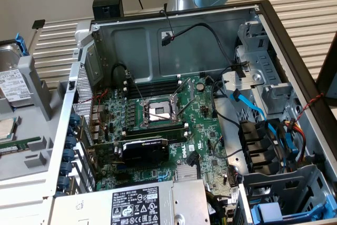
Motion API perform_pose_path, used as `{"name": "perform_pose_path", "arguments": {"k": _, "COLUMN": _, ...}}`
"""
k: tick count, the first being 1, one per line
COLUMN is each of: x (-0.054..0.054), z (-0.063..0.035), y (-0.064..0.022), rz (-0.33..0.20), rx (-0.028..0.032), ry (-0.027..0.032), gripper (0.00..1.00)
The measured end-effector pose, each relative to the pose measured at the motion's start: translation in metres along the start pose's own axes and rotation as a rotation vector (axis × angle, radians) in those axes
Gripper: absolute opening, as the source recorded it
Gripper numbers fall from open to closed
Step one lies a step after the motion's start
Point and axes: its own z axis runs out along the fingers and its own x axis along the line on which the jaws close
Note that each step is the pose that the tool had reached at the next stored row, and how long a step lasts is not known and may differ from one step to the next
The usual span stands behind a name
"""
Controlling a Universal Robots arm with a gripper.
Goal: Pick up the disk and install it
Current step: 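Pick up the disk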
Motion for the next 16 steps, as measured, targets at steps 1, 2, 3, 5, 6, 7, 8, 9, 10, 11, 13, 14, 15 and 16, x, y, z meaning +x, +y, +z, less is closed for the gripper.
{"name": "perform_pose_path", "arguments": {"k": 1, "x": 0.0, "z": 0.0001, "y": 0.0, "rz": -0.002, "rx": -0.0001, "ry": 0.0, "gripper": 0.6}}
{"name": "perform_pose_path", "arguments": {"k": 2, "x": -0.0001, "z": 0.0002, "y": 0.0001, "rz": -0.004, "rx": -0.0001, "ry": 0.0, "gripper": 0.6}}
{"name": "perform_pose_path", "arguments": {"k": 3, "x": -0.0001, "z": 0.0004, "y": 0.0001, "rz": -0.008, "rx": -0.0003, "ry": 0.0001, "gripper": 0.6}}
{"name": "perform_pose_path", "arguments": {"k": 5, "x": 0.0, "z": 0.001, "y": 0.0003, "rz": -0.016, "rx": -0.0005, "ry": 0.0004, "gripper": 0.6}}
{"name": "perform_pose_path", "arguments": {"k": 6, "x": -0.0001, "z": 0.0011, "y": 0.0003, "rz": -0.02, "rx": -0.0007, "ry": 0.0007, "gripper": 0.6}}
{"name": "perform_pose_path", "arguments": {"k": 7, "x": -0.0001, "z": 0.0012, "y": 0.0003, "rz": -0.024, "rx": -0.0008, "ry": 0.0008, "gripper": 0.6}}
{"name": "perform_pose_path", "arguments": {"k": 8, "x": -0.0001, "z": 0.0012, "y": 0.0003, "rz": -0.026, "rx": -0.0009, "ry": 0.0009, "gripper": 0.6}}
{"name": "perform_pose_path", "arguments": {"k": 9, "x": -0.0001, "z": 0.0013, "y": 0.0004, "rz": -0.027, "rx": -0.001, "ry": 0.001, "gripper": 0.6}}
{"name": "perform_pose_path", "arguments": {"k": 10, "x": -0.0001, "z": 0.0013, "y": 0.0004, "rz": -0.028, "rx": -0.0009, "ry": 0.001, "gripper": 0.6}}
{"name": "perform_pose_path", "arguments": {"k": 11, "x": -0.0001, "z": 0.0014, "y": 0.0003, "rz": -0.028, "rx": -0.0008, "ry": 0.001, "gripper": 0.6}}
{"name": "perform_pose_path", "arguments": {"k": 13, "x": -0.0001, "z": 0.0015, "y": 0.0003, "rz": -0.028, "rx": -0.0007, "ry": 0.001, "gripper": 0.6}}
{"name": "perform_pose_path", "arguments": {"k": 14, "x": -0.0001, "z": 0.0016, "y": 0.0002, "rz": -0.028, "rx": -0.0005, "ry": 0.001, "gripper": 0.6}}
{"name": "perform_pose_path", "arguments": {"k": 15, "x": -0.0001, "z": 0.0016, "y": 0.0002, "rz": -0.028, "rx": -0.0006, "ry": 0.0009, "gripper": 0.6}}
{"name": "perform_pose_path", "arguments": {"k": 16, "x": 0.0, "z": 0.0016, "y": 0.0002, "rz": -0.028, "rx": -0.0006, "ry": 0.0009, "gripper": 0.6}}
